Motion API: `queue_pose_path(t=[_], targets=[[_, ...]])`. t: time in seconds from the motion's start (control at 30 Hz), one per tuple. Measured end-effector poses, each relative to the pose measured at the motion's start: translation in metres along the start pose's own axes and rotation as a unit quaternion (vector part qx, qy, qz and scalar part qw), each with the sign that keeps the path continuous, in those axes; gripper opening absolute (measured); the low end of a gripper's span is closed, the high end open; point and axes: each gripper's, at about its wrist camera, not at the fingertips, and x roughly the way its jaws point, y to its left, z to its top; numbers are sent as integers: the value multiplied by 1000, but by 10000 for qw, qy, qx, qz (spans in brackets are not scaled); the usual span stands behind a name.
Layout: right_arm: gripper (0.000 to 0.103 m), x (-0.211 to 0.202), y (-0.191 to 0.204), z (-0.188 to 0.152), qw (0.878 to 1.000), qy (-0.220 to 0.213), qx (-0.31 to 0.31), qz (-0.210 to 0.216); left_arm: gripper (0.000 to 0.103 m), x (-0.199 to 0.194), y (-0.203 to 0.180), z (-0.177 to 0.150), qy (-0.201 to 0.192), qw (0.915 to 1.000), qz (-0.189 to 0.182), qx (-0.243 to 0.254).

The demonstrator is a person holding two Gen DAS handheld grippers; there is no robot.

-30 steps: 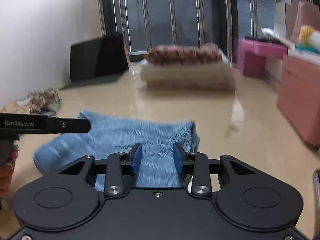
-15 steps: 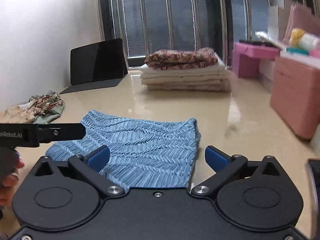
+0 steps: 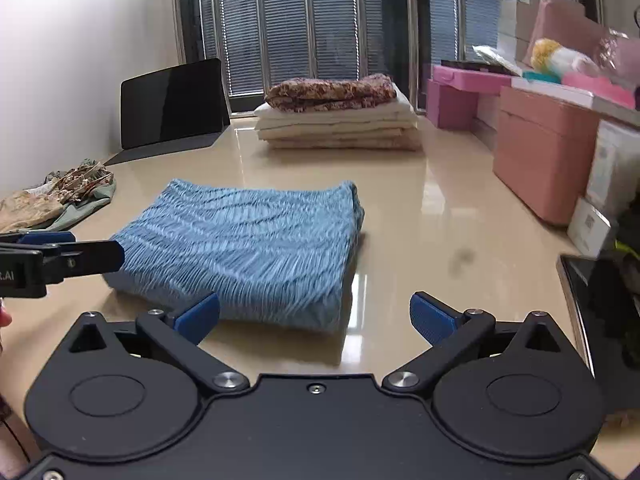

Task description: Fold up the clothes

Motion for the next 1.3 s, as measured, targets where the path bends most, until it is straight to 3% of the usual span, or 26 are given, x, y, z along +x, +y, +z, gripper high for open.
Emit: queue_pose_path(t=[0.53,1.3], targets=[[103,-49,3,-33,9990,164,420,32,103,-47,-17,-31,186,9998,44,73],[103,-86,11,-41,9989,174,415,106,103,-82,-31,-36,227,9989,318,253]])
